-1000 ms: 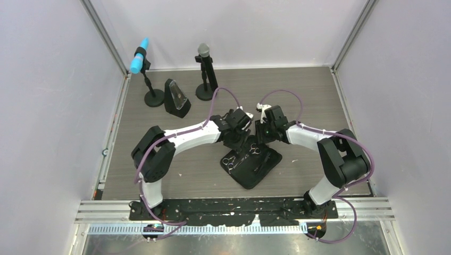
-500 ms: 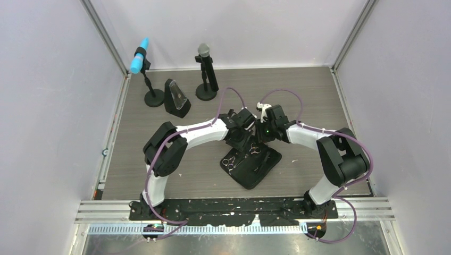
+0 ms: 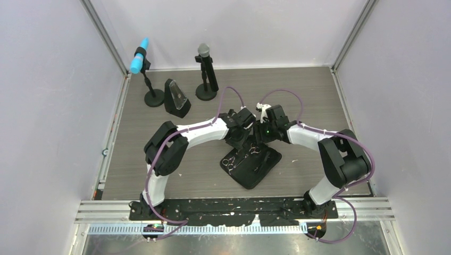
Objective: Sort the hair-cutting tools
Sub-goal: Adjust the haircut tool in the hairdressing tool bag.
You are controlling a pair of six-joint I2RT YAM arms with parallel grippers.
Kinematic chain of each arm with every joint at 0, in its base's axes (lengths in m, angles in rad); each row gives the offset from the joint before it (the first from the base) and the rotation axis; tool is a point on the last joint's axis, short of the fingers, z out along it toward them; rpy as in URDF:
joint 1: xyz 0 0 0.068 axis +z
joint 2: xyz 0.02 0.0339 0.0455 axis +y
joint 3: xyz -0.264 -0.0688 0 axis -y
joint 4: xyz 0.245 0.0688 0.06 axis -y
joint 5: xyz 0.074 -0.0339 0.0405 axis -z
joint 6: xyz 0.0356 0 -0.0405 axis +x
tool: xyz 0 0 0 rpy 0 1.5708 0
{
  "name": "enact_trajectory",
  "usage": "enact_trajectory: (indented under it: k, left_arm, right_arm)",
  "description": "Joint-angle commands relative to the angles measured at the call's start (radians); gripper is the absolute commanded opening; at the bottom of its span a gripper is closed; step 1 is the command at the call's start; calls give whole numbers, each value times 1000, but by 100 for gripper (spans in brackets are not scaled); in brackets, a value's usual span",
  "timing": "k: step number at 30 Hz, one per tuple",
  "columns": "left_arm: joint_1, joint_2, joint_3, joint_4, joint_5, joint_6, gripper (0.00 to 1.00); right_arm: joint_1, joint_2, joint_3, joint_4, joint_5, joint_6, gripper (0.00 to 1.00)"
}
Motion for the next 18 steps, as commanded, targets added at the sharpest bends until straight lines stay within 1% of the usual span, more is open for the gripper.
enact_trajectory:
  k: [1,10,18]
  left_arm:
    - [-3,9,9,-11,-22,-6,27]
    - [-3,20,5,-25,-34,-53,24]
    - [-3,22,3,-22,-28,-73,24]
  right_arm:
    - [7,-49,5,-18,54,7,53]
    - [9,-128,-8,-54,22,12,56]
    - [45,-121,-5,-82,44,14,57]
